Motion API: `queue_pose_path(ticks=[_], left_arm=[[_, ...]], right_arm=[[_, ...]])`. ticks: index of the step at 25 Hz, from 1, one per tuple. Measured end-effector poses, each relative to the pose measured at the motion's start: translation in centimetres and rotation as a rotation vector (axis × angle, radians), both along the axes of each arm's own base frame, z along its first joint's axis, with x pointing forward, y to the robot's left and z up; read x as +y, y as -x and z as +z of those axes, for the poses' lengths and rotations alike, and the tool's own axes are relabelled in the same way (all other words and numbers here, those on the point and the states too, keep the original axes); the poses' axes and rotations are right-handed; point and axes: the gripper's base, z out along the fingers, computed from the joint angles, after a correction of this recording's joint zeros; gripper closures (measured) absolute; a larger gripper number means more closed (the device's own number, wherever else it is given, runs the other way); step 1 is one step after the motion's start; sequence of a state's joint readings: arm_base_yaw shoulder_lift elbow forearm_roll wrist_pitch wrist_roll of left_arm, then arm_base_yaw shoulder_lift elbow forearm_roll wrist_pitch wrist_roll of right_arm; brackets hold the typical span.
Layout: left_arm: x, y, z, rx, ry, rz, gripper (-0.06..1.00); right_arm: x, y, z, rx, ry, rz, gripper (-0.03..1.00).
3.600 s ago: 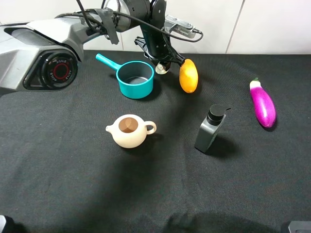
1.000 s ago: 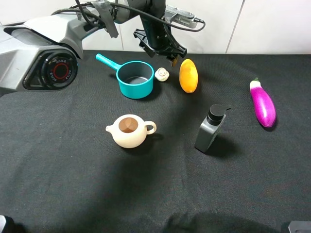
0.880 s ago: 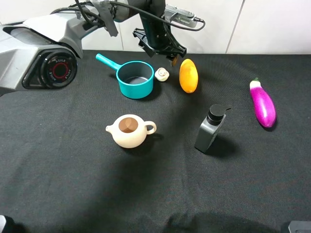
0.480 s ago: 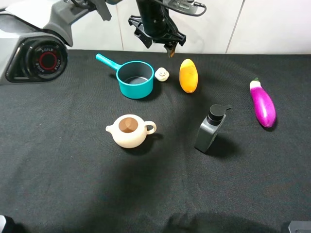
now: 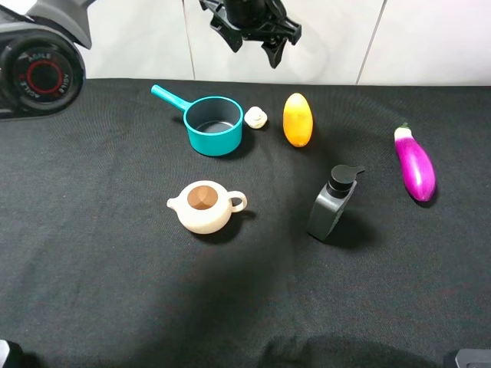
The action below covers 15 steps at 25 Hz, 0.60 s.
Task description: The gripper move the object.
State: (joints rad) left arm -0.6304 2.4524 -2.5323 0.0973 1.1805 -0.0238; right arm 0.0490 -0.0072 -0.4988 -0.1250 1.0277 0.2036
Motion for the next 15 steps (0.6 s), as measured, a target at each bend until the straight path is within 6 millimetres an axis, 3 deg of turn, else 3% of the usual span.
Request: queue_pose_path(ticks=[7, 15], left_arm=[[0.2, 2.0, 3.7, -0.032, 0.023, -0.025, 0.18], [2.7, 5.3, 6.3, 0.011, -0.011, -0.028, 0.18]], right_arm=[[0.0, 0.0, 0.0, 0.000, 0.000, 0.000, 0.27], [0.0, 0.0, 0.0, 0.000, 0.000, 0.000, 0.27]])
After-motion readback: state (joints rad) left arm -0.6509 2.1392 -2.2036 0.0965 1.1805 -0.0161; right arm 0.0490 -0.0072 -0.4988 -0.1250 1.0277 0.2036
